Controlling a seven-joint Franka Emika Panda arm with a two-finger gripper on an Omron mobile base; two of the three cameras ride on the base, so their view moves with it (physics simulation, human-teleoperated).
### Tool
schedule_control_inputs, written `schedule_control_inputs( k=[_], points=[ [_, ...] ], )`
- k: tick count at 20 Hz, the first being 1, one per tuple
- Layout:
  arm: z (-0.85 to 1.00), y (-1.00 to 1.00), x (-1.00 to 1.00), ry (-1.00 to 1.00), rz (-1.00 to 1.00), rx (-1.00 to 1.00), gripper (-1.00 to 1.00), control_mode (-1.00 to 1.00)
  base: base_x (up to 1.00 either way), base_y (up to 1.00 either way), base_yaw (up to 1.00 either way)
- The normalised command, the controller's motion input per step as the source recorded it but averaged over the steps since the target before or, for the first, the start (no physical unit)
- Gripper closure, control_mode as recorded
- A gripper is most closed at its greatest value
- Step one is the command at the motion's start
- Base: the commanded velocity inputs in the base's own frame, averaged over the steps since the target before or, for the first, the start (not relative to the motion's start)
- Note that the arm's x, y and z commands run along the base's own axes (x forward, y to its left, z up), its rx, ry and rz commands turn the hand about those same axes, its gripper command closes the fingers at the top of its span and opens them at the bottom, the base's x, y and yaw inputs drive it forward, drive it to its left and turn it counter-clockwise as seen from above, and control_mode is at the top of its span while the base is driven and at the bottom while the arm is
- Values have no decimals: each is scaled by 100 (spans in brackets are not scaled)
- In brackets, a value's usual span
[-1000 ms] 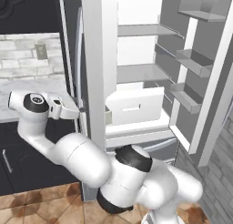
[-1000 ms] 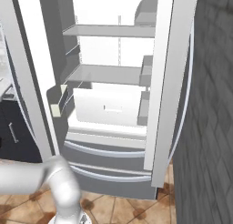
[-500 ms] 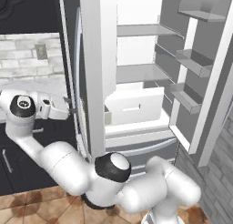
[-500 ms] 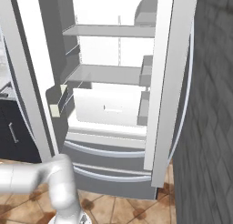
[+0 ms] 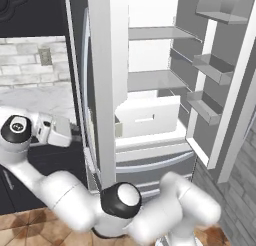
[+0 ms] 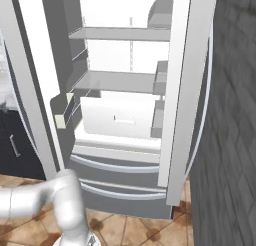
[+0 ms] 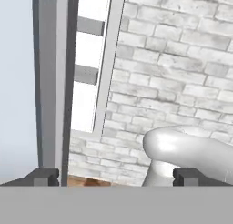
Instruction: Place one of the steaks on the plate and the other in the bowl. Then place the bowl in the fridge.
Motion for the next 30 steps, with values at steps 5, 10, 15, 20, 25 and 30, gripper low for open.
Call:
schedule_control_inputs(
  k=[5,10,15,20,25,30],
  points=[
    [0,-100,-93,12,19,26,-100,-100,0,0,0],
    [0,-100,-89,2,28,43,-100,-100,0,0,0],
    [6,-100,-16,9,4,60,-100,-100,0,0,0],
    [0,-100,36,8,-1,76,-100,-100,0,0,0],
    [0,-100,12,-15,0,91,-100,-100,0,0,0],
    [-3,-25,72,-6,2,42,-100,-100,0,0,0]
  ],
)
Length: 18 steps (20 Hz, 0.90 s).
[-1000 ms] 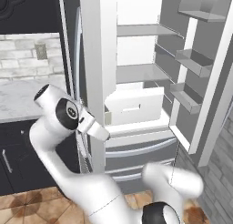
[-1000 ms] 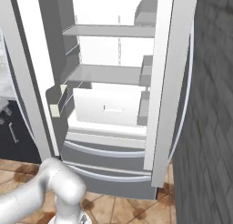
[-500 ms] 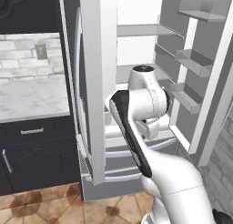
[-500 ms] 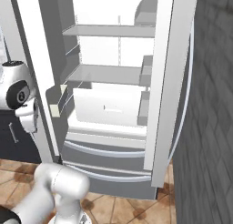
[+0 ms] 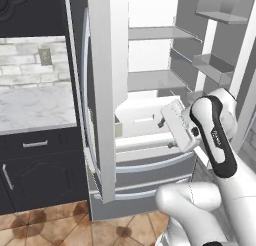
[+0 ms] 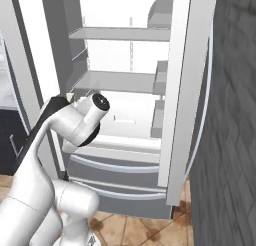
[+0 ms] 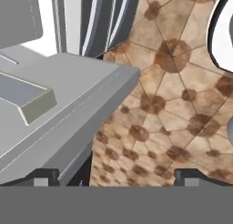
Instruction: Place one of the steaks on the plate and the other in the bowl. Then place the bowl in the fridge.
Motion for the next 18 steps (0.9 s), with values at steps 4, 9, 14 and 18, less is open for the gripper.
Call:
schedule_control_inputs(
  k=[4,9,14,18],
  points=[
    [0,-1,73,0,2,1,-100,-100,0,0,0],
    [-27,-2,92,0,5,5,-100,-100,0,0,0],
    [-56,18,93,1,16,12,-100,-100,0,0,0],
    [-50,49,90,1,19,7,-100,-100,0,0,0]
  ],
)
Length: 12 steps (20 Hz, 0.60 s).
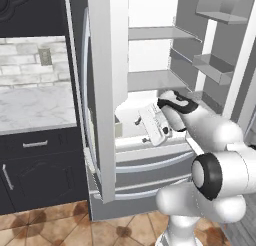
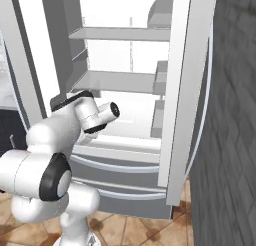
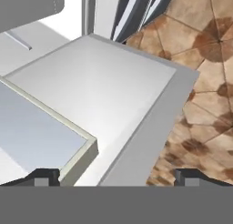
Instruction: Place one of the steaks on the plate and the other in the bowl. Then place the bowl in the fridge.
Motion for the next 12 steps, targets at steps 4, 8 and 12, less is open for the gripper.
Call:
schedule_control_inputs(
  k=[4,8,12],
  points=[
    [-31,35,100,1,9,5,-100,-100,0,0,0],
    [-19,23,74,0,1,7,-100,-100,0,0,0],
    [-16,41,20,0,-1,4,-100,-100,0,0,0]
  ],
)
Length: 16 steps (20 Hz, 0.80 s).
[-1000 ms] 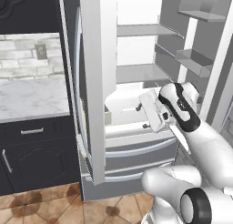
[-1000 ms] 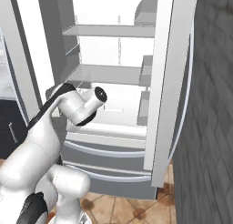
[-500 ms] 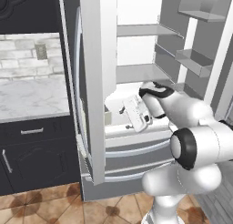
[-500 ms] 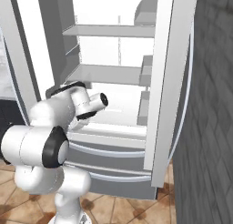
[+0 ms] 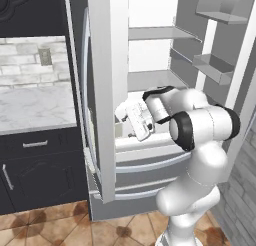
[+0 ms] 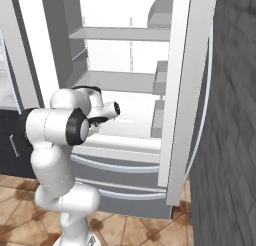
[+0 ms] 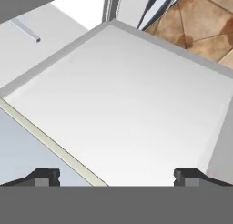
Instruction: Place one of the steaks on the plate and the other in the bowl. Then place the bowl in the fridge.
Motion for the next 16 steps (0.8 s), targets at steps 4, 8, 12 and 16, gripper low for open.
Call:
schedule_control_inputs(
  k=[4,8,12,16],
  points=[
    [-1,71,2,0,-3,0,-100,-100,0,0,0],
    [0,75,0,0,-4,0,-100,-100,0,0,0],
    [0,76,-6,1,-6,0,-100,-100,0,0,0],
    [-2,73,-9,1,-6,0,-100,-100,0,0,0]
  ],
)
